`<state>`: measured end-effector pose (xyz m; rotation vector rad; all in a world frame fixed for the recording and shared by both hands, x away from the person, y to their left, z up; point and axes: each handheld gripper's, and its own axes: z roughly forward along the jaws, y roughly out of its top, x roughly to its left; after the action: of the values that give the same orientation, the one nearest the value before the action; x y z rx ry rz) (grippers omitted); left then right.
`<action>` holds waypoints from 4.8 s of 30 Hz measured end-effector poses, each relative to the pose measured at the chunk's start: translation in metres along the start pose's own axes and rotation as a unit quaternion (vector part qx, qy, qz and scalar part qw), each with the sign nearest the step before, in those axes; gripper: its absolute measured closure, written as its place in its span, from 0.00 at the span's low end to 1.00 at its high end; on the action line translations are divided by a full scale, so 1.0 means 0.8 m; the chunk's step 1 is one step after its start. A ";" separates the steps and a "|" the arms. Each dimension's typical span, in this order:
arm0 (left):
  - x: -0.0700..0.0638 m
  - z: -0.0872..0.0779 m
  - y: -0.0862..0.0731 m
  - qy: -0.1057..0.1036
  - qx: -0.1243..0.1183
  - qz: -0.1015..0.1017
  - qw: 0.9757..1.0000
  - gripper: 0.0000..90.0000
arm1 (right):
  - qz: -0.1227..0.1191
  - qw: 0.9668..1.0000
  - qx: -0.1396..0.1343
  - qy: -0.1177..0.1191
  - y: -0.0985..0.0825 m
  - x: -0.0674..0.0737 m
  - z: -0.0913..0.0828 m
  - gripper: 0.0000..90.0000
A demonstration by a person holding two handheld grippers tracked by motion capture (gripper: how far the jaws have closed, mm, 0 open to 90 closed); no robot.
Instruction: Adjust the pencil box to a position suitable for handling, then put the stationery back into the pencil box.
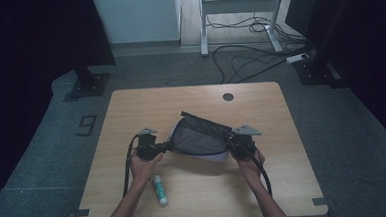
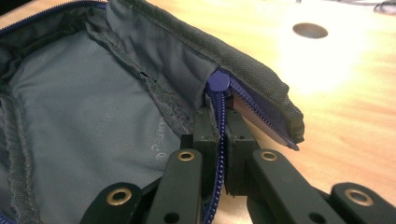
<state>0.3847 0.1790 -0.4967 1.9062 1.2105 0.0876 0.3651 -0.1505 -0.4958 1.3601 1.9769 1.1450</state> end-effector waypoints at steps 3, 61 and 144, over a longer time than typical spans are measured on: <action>0.004 0.005 -0.004 0.001 0.007 -0.005 1.000 0.97 | 0.001 1.000 0.013 0.002 -0.006 0.001 0.008 0.94; 0.004 -0.045 -0.012 -0.009 -0.045 0.015 0.999 0.40 | 0.052 0.999 -0.004 0.012 -0.023 -0.025 -0.025 0.33; 0.051 -0.091 -0.072 0.041 -0.052 -0.004 0.998 0.40 | -0.109 0.969 0.042 0.216 -0.058 0.230 0.010 0.41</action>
<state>0.3311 0.2646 -0.5047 1.8226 1.2444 0.2231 0.2746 0.0136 -0.5262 0.9532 2.4325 1.3487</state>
